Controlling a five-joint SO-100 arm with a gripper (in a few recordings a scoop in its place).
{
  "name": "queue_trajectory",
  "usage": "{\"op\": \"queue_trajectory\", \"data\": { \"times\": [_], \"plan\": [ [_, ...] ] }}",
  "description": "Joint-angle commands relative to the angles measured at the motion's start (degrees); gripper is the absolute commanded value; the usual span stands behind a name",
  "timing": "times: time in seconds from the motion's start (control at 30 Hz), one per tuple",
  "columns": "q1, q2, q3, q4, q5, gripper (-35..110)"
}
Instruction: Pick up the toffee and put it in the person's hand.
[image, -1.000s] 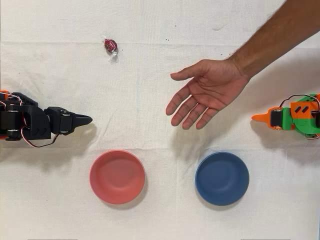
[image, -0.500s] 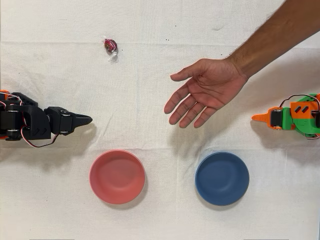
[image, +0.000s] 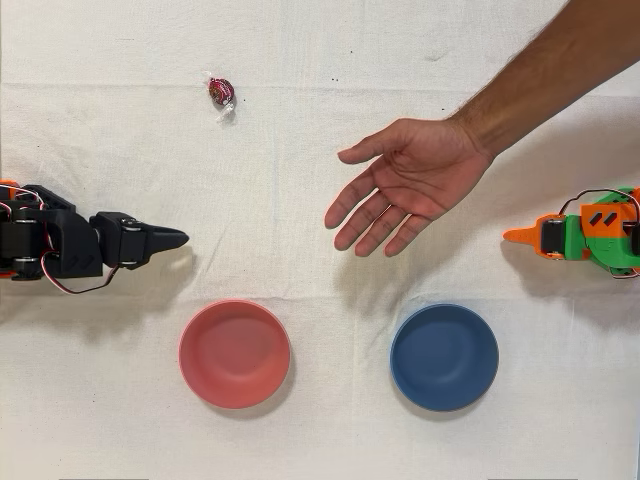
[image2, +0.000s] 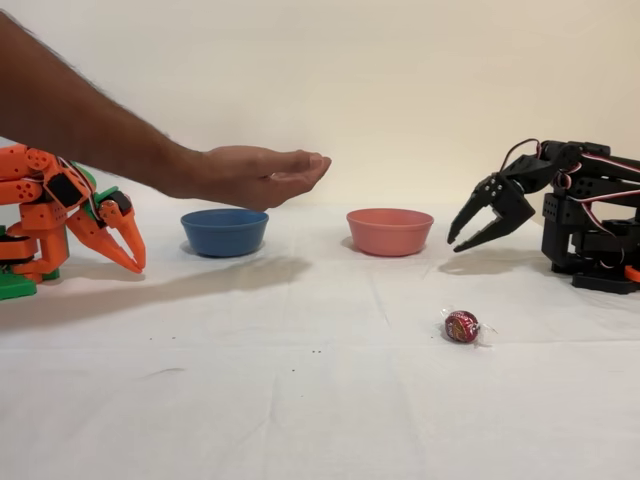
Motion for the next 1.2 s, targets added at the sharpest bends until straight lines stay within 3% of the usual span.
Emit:
{"op": "queue_trajectory", "data": {
  "times": [0.0,0.53,1.17],
  "plan": [
    [-0.4,-2.4,-3.7,-0.6,0.8,8],
    [-3.2,-33.3,-34.0,3.6,-3.5,13],
    [-19.4,-70.8,-66.7,6.1,-4.4,18]
  ]
}}
